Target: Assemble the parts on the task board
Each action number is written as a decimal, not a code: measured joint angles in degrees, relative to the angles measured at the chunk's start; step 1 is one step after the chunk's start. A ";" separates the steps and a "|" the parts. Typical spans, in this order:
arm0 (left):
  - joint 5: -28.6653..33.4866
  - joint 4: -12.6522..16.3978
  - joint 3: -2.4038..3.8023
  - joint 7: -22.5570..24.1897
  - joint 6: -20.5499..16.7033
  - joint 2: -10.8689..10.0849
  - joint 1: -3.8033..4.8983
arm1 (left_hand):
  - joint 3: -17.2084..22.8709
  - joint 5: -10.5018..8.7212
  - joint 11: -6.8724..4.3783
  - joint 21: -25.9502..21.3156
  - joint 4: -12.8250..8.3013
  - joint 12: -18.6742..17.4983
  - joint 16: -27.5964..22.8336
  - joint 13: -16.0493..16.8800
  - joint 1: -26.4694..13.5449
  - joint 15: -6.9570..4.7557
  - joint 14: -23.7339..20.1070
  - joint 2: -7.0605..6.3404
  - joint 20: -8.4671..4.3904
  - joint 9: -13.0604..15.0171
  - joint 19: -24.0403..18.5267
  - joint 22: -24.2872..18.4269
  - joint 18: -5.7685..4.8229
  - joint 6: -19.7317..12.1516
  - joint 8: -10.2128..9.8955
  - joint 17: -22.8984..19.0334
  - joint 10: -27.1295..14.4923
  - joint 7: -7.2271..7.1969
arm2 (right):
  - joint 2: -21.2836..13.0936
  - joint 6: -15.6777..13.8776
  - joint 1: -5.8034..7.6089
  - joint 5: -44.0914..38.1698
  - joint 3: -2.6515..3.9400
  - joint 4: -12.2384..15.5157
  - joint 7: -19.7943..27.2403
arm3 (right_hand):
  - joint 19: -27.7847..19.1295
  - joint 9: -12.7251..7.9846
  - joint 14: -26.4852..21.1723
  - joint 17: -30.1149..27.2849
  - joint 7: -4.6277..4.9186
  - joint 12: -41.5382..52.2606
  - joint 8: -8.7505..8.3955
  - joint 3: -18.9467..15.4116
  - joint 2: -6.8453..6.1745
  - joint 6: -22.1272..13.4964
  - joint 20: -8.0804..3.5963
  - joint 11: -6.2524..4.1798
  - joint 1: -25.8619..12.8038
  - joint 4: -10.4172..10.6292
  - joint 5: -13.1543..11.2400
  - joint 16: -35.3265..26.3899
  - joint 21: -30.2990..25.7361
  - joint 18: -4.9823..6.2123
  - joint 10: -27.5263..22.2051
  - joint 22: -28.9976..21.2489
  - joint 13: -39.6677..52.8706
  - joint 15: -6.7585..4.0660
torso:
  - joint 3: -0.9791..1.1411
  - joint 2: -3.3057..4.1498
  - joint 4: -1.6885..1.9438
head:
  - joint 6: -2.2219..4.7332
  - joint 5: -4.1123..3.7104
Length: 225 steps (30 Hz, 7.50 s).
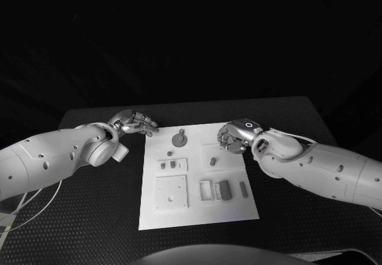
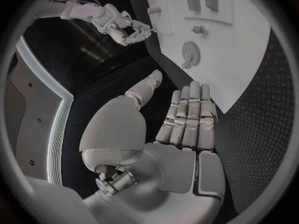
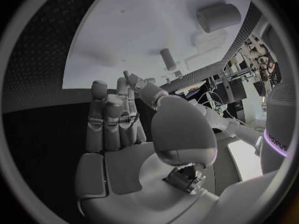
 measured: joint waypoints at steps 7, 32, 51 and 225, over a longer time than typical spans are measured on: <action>0.00 -0.02 0.00 0.00 0.01 0.03 0.00 | 0.00 0.00 0.00 0.00 0.00 0.00 0.00 0.00 0.00 0.00 0.00 0.00 0.00 -0.05 0.00 0.00 0.00 0.00 0.00 0.00 0.00 0.00 | -0.66 0.01 0.27 0.45 0.83 2.11 -0.11 | 0.07 0.00 0.00 0.05 0.00 -0.11 0.00 0.00 0.00 -0.01 0.09 0.00 0.00 0.00 0.00 0.00 0.00 0.00 -0.01 0.00 0.00 0.00 | -0.01 0.01 -0.01 | -0.04 0.06; 0.00 -1.04 0.00 -0.03 -0.03 0.41 0.01 | 0.00 0.00 0.00 0.00 0.00 0.22 -0.22 -0.09 0.00 0.00 0.00 0.00 0.00 -0.04 0.00 -0.16 0.00 -0.20 0.00 0.19 0.00 -0.20 | 5.10 2.23 1.13 4.87 0.70 8.56 0.15 | -0.03 0.00 -0.01 0.16 -0.11 -0.46 -0.25 -0.01 0.41 -0.18 0.20 0.00 -0.41 -0.01 -0.02 0.00 0.00 0.00 -0.02 0.00 0.24 -0.01 | -0.17 -0.11 0.03 | -0.21 3.25; 0.05 -1.21 0.00 0.08 -0.34 0.67 0.02 | -0.16 0.00 0.00 0.00 -0.16 0.22 -0.44 -0.14 0.00 0.00 0.00 0.00 0.00 -0.04 0.00 -0.38 0.00 -0.20 0.00 0.45 0.00 -0.20 | 11.42 3.69 -2.17 4.83 -3.32 4.48 1.30 | -0.05 0.00 -0.01 0.20 -0.01 -0.45 -0.07 -0.01 0.24 -0.21 0.22 -0.01 -0.57 -0.01 -0.06 0.00 0.00 0.01 -0.03 -0.01 0.27 -0.01 | -0.10 0.03 0.07 | -1.09 5.94; 0.17 -1.51 0.00 -0.26 -0.33 0.86 0.02 | -0.29 0.00 0.06 0.00 -0.02 0.67 -1.33 -0.51 0.00 0.11 -0.11 0.00 0.00 -0.10 0.00 -1.11 0.00 -0.40 0.00 1.51 -0.35 0.00 | 9.21 4.02 -3.34 7.36 -7.41 6.20 3.39 | -0.85 -1.19 -1.17 0.78 4.26 -4.94 -4.13 -1.36 -4.52 -10.21 0.40 3.50 -3.46 0.56 -0.06 0.89 0.26 -0.93 -11.11 0.00 -2.51 4.08 | -0.08 -0.03 0.01 | -2.85 7.28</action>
